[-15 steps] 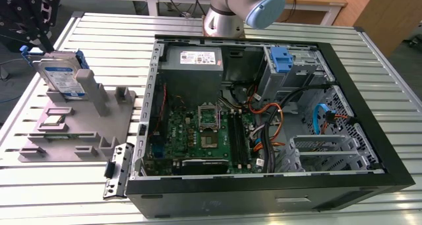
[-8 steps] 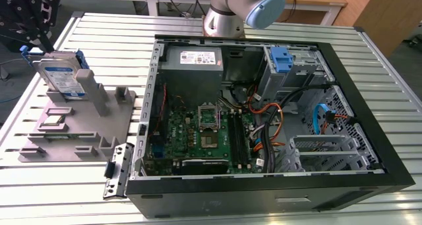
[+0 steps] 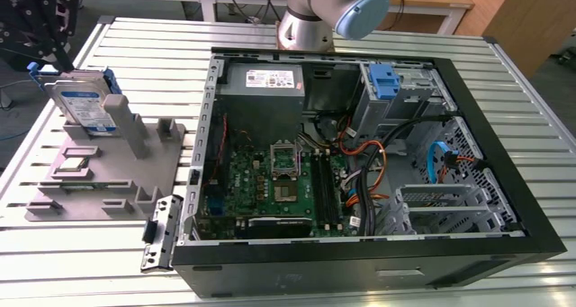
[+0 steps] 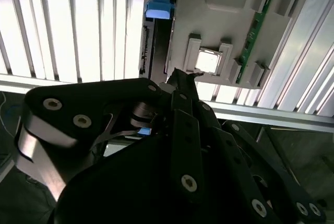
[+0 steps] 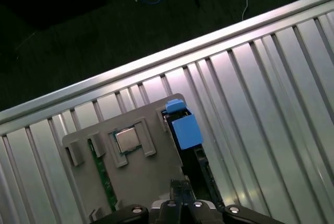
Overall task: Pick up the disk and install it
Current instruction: 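Pick up the disk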
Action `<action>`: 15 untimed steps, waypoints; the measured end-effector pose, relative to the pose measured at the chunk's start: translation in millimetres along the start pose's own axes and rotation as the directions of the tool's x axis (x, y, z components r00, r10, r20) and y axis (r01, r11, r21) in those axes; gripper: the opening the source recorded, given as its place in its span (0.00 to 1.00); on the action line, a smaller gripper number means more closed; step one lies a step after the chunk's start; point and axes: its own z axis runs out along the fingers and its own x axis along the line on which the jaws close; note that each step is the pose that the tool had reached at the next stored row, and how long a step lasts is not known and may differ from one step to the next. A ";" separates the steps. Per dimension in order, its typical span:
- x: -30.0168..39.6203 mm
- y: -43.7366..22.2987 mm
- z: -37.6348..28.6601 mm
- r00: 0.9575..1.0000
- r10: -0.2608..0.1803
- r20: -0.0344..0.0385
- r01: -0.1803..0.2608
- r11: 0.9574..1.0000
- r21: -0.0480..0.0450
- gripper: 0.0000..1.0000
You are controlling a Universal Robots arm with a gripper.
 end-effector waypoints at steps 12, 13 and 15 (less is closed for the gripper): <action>-0.3 -0.1 4.1 0.993 -0.114 0.032 0.114 0.993 -0.012 0.11; -0.4 -0.1 4.3 0.991 -0.128 0.032 0.128 0.992 -0.013 0.11; -0.3 -0.1 5.0 0.986 -0.162 0.031 0.163 0.987 -0.013 0.11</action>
